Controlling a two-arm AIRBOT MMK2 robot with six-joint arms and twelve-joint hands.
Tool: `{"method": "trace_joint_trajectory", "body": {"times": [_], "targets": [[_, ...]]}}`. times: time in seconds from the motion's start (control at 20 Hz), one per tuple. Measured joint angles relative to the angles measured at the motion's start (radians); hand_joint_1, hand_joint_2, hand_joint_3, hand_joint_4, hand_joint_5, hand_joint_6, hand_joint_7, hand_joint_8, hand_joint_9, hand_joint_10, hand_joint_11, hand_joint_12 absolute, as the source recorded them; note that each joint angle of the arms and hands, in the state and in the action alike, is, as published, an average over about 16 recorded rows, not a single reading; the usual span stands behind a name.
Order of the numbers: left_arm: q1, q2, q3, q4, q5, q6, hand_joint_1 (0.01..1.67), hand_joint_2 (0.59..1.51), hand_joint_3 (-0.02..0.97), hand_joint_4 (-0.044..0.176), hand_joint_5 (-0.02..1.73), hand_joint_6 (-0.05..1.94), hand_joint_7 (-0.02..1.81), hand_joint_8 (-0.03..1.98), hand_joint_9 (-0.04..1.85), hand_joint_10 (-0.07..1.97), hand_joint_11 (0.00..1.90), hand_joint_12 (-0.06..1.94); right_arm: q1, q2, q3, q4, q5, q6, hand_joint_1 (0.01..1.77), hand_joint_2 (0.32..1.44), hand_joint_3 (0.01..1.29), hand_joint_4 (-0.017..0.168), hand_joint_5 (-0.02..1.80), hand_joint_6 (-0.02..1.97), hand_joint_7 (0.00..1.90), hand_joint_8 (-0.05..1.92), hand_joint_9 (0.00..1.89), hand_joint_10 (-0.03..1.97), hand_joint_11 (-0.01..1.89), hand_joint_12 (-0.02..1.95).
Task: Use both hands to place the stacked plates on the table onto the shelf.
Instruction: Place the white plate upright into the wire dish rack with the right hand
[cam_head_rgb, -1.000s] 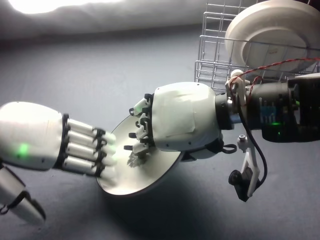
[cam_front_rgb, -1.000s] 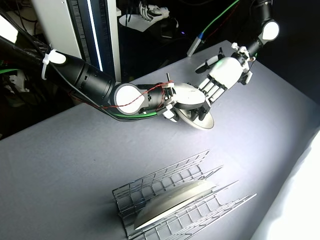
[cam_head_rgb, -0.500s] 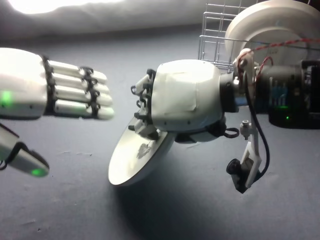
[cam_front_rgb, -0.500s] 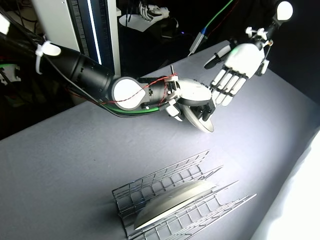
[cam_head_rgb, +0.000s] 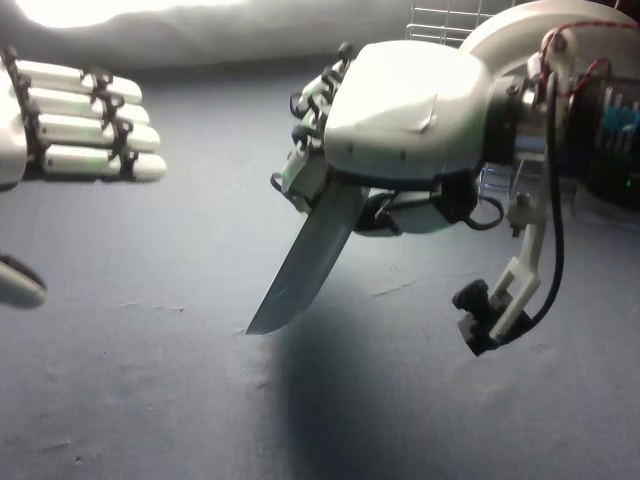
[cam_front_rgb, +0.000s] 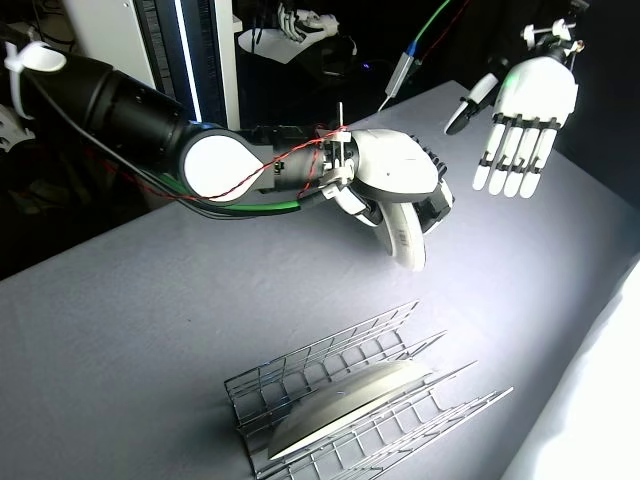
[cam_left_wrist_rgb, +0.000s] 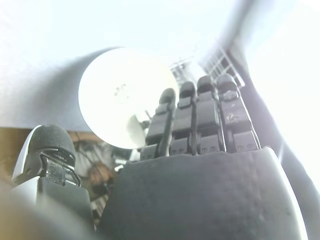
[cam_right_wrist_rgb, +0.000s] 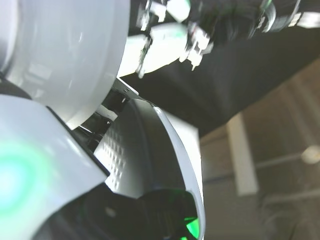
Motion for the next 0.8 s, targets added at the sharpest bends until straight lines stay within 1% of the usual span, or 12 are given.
{"method": "trace_joint_trajectory", "body": {"times": [0.2,0.45,0.65,0.8], "targets": [[-0.029,0.033,-0.016,0.046,0.027,-0.009,0.01,1.107,0.014,0.000,0.02,0.00,0.01,0.01,0.02,0.01,0.01,0.00,0.023,0.034,-0.028,0.137,-0.004,0.002,1.35,0.98,0.02,-0.003,0.95,0.99,1.12,0.75,0.94,1.08,0.67,1.21],[-0.053,0.055,-0.023,0.104,0.046,-0.012,0.01,1.106,0.015,-0.001,0.02,0.00,0.01,0.01,0.02,0.01,0.01,0.00,0.068,0.066,-0.051,0.333,-0.033,0.006,1.35,0.98,0.02,-0.004,0.95,0.99,1.12,0.74,0.95,1.07,0.67,1.21],[-0.071,0.062,-0.019,0.135,0.062,-0.016,0.01,1.106,0.014,-0.001,0.02,0.00,0.01,0.01,0.02,0.01,0.01,0.00,0.107,0.090,-0.062,0.495,-0.082,0.010,1.35,0.98,0.02,-0.004,0.95,0.99,1.12,0.73,0.94,1.07,0.67,1.20],[-0.084,0.065,-0.018,0.165,0.067,-0.023,0.01,1.105,0.013,0.000,0.02,0.00,0.01,0.01,0.02,0.01,0.01,0.00,0.136,0.108,-0.067,0.620,-0.137,0.013,1.36,0.98,0.02,-0.004,0.95,0.99,1.12,0.72,0.94,1.06,0.67,1.20]]}}
